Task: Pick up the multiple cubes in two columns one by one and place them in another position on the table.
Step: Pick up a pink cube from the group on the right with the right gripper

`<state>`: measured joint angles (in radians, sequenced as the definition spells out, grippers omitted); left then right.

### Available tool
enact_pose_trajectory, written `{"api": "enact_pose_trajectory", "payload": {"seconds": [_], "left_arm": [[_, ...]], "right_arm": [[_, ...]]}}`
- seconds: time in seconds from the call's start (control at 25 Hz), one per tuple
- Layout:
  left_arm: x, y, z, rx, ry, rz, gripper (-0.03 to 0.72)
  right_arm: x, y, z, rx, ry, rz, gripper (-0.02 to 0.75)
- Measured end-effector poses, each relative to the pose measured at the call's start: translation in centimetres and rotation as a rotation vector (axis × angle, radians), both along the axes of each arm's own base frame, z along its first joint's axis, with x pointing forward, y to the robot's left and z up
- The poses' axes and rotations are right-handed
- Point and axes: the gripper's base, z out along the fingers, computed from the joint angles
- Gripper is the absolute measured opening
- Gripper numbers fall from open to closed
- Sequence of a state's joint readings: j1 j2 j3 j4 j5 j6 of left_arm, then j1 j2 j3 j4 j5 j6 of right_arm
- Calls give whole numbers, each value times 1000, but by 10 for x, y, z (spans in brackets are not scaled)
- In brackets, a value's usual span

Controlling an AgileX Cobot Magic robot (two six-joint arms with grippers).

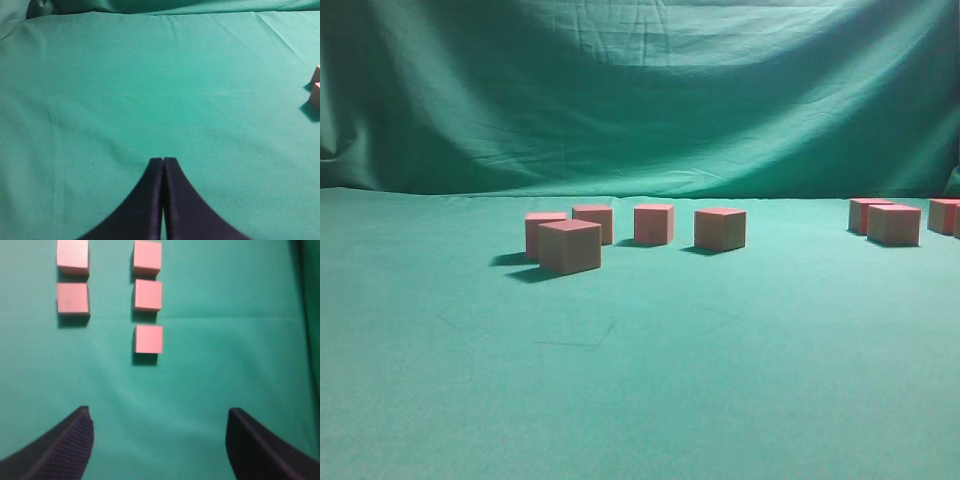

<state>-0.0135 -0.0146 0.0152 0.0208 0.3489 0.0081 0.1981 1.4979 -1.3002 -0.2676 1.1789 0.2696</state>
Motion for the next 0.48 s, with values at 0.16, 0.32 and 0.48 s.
{"api": "enact_pose_trajectory", "payload": {"seconds": [0.16, 0.32, 0.48], "left_arm": [[0, 0, 0, 0, 0, 0, 0], [0, 0, 0, 0, 0, 0, 0], [0, 0, 0, 0, 0, 0, 0]], "right_arm": [[-2, -10, -27, 50, 24, -11, 534], [3, -25, -40, 83, 22, -29, 534], [17, -35, -58, 149, 31, -34, 534]]}}
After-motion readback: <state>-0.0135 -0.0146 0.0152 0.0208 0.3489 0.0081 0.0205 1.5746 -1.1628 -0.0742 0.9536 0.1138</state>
